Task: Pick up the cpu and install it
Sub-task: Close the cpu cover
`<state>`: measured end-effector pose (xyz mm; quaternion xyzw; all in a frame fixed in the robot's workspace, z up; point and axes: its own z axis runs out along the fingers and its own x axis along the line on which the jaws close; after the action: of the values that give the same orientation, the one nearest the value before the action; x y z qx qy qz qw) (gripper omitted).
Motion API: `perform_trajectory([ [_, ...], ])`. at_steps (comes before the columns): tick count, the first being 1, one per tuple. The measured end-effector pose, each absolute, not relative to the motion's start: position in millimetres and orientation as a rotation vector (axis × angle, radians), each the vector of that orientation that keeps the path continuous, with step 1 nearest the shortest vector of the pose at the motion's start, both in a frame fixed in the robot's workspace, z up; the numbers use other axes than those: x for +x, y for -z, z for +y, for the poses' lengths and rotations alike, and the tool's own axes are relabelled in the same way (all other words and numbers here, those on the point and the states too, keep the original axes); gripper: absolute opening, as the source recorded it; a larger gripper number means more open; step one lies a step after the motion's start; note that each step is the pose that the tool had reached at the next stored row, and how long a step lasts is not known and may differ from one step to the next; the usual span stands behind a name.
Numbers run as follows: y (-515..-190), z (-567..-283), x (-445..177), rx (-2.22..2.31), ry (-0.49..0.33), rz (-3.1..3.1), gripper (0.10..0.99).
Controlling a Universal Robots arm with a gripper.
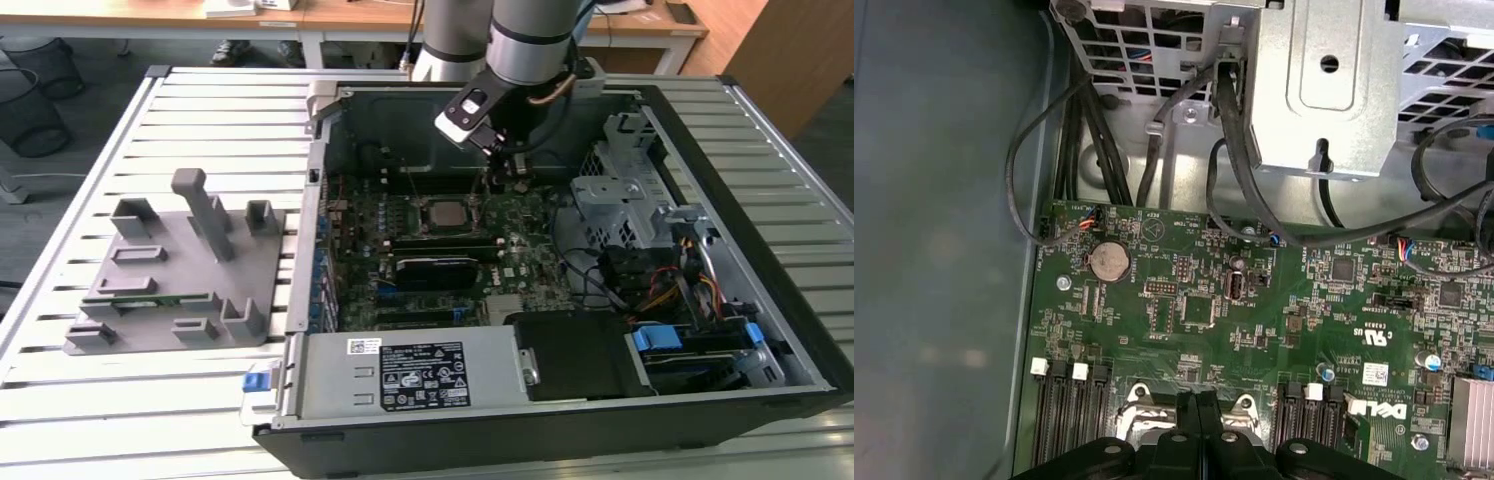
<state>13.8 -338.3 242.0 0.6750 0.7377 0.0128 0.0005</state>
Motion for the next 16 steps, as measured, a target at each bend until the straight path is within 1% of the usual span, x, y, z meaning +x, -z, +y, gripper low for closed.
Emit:
perform_trajectory([
  [16, -242.0, -338.3, 9.4, 2.120, -0.040, 2.317, 0.106],
])
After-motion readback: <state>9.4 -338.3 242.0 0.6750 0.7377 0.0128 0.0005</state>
